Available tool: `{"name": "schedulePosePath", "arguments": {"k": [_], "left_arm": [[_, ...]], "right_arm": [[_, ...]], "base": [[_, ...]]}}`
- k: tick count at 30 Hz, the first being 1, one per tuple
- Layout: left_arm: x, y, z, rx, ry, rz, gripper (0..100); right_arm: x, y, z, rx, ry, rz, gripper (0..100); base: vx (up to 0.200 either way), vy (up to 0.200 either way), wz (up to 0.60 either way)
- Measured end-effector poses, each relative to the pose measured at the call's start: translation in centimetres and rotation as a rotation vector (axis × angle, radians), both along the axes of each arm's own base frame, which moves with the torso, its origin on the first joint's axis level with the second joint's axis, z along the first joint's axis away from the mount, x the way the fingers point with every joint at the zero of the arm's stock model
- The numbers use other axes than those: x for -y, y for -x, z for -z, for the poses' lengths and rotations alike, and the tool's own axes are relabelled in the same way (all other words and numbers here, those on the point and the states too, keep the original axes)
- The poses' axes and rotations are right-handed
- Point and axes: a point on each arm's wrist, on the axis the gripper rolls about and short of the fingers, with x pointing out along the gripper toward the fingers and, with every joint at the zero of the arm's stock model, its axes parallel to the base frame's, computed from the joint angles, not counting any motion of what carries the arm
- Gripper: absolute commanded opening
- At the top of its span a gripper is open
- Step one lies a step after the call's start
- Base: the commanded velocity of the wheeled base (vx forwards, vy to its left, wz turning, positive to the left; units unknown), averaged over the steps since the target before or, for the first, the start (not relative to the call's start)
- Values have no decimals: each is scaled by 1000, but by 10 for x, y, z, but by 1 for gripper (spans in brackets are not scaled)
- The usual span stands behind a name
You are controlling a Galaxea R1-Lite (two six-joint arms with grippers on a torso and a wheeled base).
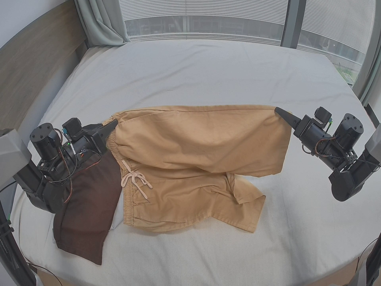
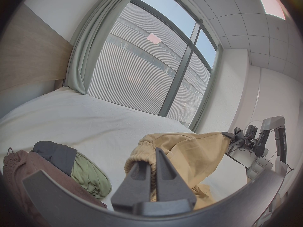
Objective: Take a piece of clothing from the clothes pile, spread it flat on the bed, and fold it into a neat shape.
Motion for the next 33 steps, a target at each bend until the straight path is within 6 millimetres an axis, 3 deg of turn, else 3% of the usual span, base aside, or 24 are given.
{"name": "schedulePosePath", "arguments": {"k": [12, 21, 33], "left_arm": [[-2, -10, 5, -3, 6, -6, 0], [1, -36, 9, 35, 13, -10, 0], [3, -76, 25, 69, 37, -60, 0]], "right_arm": [[7, -19, 5, 14, 3, 26, 0], [11, -38, 12, 25, 1, 41, 0], [10, -77, 21, 77, -6, 48, 0]], "base": [[0, 0, 0], [0, 0, 0], [0, 0, 0]]}}
